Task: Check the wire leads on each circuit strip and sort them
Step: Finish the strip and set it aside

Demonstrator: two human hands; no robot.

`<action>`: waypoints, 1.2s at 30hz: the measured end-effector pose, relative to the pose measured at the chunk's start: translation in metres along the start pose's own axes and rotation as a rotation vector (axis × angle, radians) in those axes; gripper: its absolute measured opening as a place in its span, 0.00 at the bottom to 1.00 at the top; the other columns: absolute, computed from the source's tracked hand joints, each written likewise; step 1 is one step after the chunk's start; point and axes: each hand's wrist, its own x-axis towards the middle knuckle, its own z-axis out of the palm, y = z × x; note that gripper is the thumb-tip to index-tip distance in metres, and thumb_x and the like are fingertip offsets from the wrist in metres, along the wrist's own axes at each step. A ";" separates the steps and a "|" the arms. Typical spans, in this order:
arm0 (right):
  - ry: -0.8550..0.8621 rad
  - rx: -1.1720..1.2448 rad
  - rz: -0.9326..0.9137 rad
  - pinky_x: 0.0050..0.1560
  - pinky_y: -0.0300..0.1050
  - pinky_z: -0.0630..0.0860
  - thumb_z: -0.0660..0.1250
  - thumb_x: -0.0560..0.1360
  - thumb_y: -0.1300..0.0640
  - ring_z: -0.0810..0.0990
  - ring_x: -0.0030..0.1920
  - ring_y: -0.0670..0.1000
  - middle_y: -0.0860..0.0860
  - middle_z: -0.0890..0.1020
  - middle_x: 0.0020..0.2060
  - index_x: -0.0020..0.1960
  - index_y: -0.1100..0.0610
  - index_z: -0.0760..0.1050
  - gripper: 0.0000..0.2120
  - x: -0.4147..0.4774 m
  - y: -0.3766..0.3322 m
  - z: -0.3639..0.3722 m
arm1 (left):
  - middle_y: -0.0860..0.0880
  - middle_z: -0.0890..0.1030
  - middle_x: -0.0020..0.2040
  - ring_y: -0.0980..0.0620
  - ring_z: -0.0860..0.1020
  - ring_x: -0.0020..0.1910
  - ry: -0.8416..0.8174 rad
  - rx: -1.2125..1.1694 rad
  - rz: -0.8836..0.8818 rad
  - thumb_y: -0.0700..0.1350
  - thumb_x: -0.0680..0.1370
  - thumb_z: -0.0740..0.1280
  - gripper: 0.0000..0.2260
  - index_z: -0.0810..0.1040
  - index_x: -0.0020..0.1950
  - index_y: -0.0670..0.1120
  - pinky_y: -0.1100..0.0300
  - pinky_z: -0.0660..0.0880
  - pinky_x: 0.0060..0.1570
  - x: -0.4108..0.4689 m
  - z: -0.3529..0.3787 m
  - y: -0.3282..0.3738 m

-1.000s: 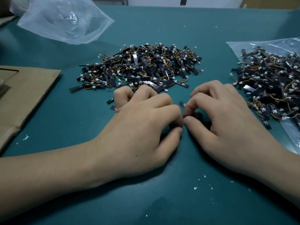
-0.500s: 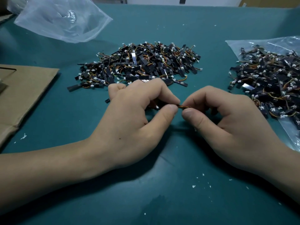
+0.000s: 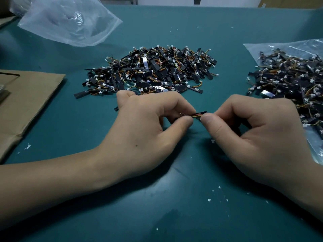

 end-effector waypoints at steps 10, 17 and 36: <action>-0.211 0.208 -0.005 0.31 0.42 0.68 0.62 0.82 0.47 0.73 0.29 0.48 0.49 0.76 0.28 0.38 0.47 0.78 0.16 0.004 0.007 -0.001 | 0.57 0.87 0.41 0.57 0.86 0.41 0.000 -0.374 0.065 0.41 0.80 0.72 0.02 0.82 0.51 0.47 0.62 0.80 0.41 0.001 -0.004 0.000; -0.178 0.296 0.012 0.27 0.39 0.65 0.62 0.80 0.50 0.70 0.25 0.49 0.53 0.74 0.25 0.37 0.42 0.75 0.13 0.001 0.004 -0.006 | 0.56 0.87 0.39 0.53 0.86 0.40 -0.109 -0.330 0.037 0.47 0.81 0.70 0.06 0.82 0.55 0.47 0.58 0.80 0.46 0.001 -0.005 -0.001; -0.320 0.369 -0.023 0.27 0.40 0.66 0.64 0.77 0.54 0.72 0.25 0.52 0.51 0.75 0.25 0.39 0.56 0.82 0.12 0.004 0.002 -0.011 | 0.51 0.76 0.34 0.52 0.78 0.40 -0.281 -0.229 0.104 0.54 0.81 0.62 0.13 0.82 0.42 0.51 0.50 0.70 0.52 -0.008 0.005 -0.007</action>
